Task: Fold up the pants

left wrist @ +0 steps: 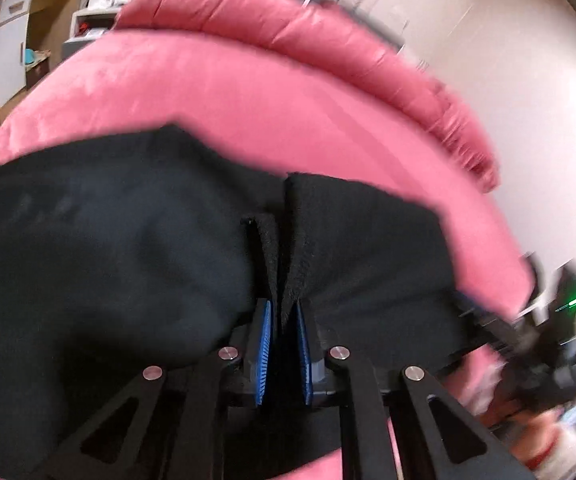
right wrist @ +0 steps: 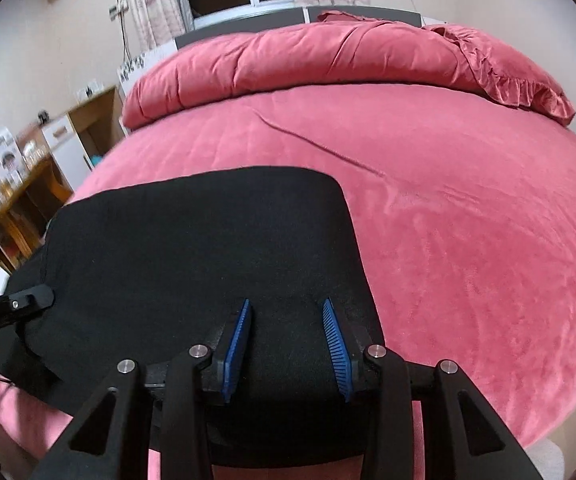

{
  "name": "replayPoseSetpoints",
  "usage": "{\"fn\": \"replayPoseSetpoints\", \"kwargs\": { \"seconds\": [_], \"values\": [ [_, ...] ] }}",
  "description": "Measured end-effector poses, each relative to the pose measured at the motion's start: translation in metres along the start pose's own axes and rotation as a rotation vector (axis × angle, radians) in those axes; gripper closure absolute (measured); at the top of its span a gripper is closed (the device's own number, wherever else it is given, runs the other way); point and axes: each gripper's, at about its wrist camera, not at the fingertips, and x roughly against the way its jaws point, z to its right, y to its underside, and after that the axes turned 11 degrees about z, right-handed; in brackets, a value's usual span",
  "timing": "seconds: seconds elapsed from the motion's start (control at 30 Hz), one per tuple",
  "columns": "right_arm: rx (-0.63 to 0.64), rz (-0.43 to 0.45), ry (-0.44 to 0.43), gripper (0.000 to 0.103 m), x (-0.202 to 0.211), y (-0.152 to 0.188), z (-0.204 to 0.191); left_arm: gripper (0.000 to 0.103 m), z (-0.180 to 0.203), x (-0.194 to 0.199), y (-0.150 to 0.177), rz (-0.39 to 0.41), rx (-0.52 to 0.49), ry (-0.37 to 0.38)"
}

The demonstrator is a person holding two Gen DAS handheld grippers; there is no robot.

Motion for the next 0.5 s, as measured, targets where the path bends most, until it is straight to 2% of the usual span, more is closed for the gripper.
{"fn": "replayPoseSetpoints", "kwargs": {
  "seconds": [0.1, 0.17, 0.27, 0.33, 0.4, 0.5],
  "values": [
    [0.054, -0.007, 0.033, 0.064, -0.003, 0.0, -0.009, 0.084, 0.002, 0.006, 0.006, 0.049, -0.055, 0.009],
    [0.056, 0.004, 0.035, 0.064, 0.002, -0.001, -0.009, 0.077, 0.005, 0.018, 0.006, 0.068, -0.062, 0.008],
    [-0.055, 0.04, -0.038, 0.064, 0.017, -0.014, 0.0, 0.076, 0.004, 0.043, -0.001, 0.177, -0.048, 0.014],
    [-0.095, 0.071, -0.068, 0.064, 0.021, -0.026, 0.001, 0.075, 0.013, 0.05, -0.009, 0.222, -0.071, 0.035],
    [-0.074, 0.074, -0.068, 0.064, 0.014, -0.038, -0.004, 0.074, 0.029, 0.04, -0.023, 0.202, -0.124, 0.072],
    [-0.025, 0.064, -0.077, 0.064, -0.007, -0.052, -0.014, 0.074, 0.046, 0.019, -0.035, 0.147, -0.184, 0.063]
  ]
}}
